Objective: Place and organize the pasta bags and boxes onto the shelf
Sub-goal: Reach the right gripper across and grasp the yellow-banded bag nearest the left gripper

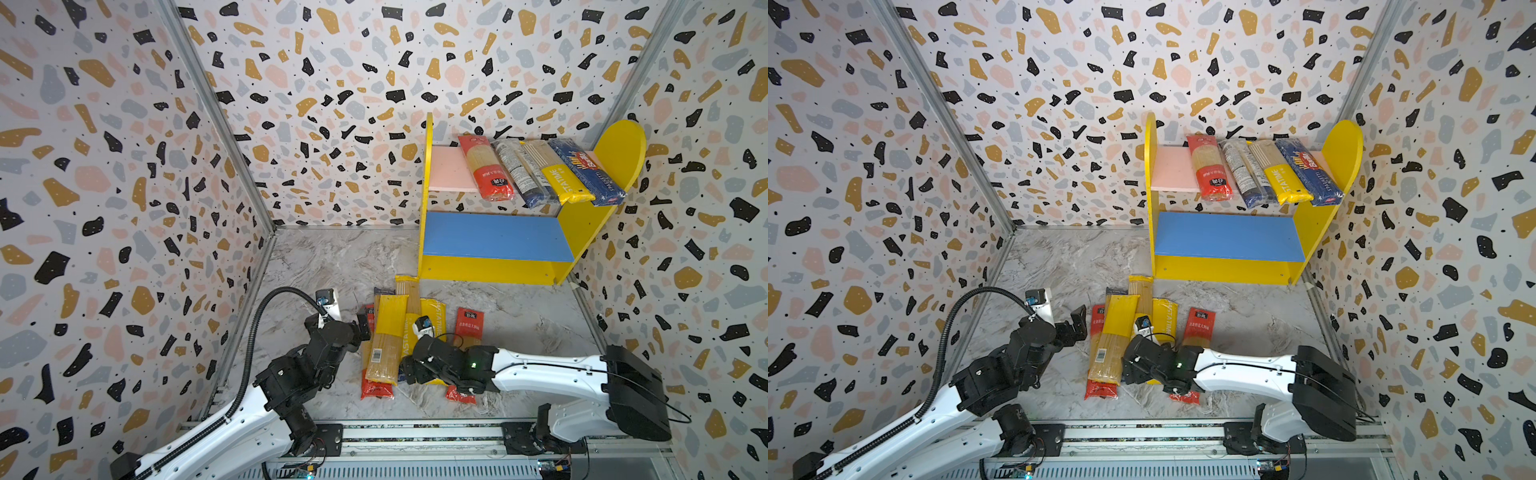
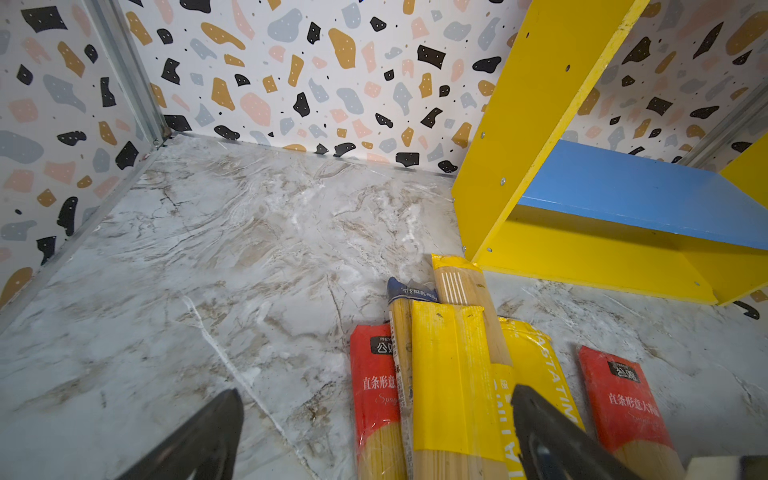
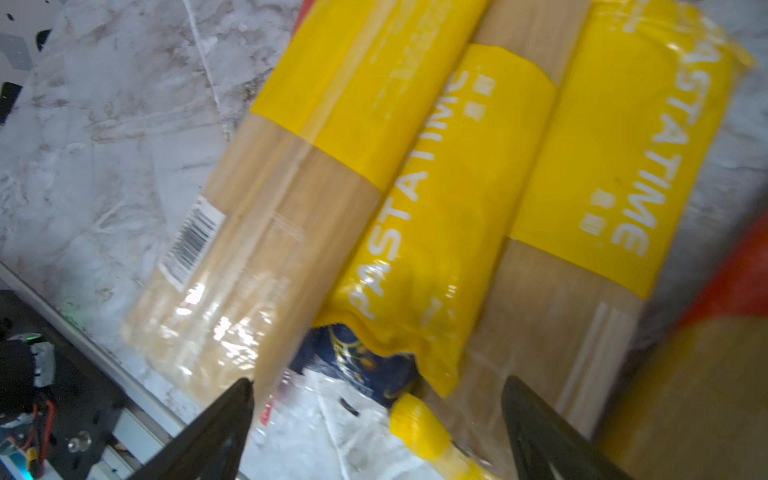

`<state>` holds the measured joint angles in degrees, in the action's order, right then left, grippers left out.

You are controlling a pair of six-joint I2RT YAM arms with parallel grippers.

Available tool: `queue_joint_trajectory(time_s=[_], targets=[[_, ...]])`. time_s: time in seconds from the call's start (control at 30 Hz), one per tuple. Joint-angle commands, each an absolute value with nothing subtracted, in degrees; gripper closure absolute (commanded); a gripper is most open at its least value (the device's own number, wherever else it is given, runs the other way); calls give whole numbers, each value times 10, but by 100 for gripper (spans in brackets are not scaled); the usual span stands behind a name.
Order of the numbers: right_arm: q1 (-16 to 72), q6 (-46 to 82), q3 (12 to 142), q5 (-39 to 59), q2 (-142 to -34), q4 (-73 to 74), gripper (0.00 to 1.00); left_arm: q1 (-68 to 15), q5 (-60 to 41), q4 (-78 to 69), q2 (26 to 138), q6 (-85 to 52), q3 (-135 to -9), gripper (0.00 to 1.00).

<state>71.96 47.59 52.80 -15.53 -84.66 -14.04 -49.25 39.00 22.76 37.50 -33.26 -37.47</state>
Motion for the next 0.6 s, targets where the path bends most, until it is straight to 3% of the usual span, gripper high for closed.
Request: queue_joint_trajectory(time_s=[0.0, 0.27, 0.57], targets=[[738, 498, 599, -189, -882, -166, 5, -491, 389, 260, 338, -344, -405, 0], [744, 532, 728, -198, -1005, -250, 4, -491, 429, 303, 266, -330, -456, 0], [747, 584, 783, -220, -1063, -324, 4, -491, 427, 326, 244, -324, -454, 0]])
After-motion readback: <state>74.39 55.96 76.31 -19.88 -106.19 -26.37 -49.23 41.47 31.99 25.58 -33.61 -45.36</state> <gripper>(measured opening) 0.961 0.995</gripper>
